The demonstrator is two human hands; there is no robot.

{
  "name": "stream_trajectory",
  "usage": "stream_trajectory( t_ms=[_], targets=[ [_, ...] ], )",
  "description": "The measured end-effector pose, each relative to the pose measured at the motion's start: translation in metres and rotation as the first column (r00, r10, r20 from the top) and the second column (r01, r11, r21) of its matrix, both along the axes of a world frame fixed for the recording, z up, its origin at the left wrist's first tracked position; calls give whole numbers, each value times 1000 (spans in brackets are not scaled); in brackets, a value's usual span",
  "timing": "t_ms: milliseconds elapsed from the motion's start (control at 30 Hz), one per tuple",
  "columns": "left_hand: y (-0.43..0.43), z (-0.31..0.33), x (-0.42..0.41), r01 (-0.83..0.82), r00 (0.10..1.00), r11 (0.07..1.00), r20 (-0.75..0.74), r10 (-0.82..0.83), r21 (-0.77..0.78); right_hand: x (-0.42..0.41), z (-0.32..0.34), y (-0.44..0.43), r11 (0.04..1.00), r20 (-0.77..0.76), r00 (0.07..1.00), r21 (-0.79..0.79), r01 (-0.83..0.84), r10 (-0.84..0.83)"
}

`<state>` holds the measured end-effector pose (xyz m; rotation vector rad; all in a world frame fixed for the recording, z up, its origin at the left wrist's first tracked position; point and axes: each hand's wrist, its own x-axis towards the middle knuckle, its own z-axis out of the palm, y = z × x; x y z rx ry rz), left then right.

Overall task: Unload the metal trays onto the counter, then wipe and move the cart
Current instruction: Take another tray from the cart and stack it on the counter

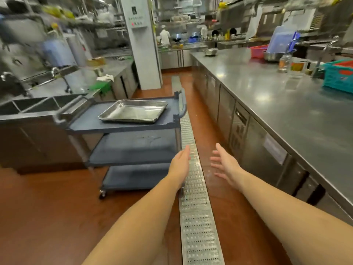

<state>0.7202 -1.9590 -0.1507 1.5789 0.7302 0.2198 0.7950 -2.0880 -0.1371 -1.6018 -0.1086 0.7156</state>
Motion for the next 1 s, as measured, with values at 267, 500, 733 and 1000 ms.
stream_trajectory(
  t_ms=[267,500,733,1000],
  targets=[
    [176,-10,-92,-149,989,989,-25,149,-18,-72,-8,174,987,40,987,-47,-151,153],
    [258,-18,-120,-182,983,983,-13,182,-19,-97,-8,267,978,56,978,-56,-199,202],
    [313,-29,-105,-182,983,983,-16,182,-29,-77,-18,325,973,64,973,-82,-217,223],
    [393,-33,-44,-214,976,977,-36,213,-6,1,-25,419,974,45,973,-41,-225,227]
  ],
)
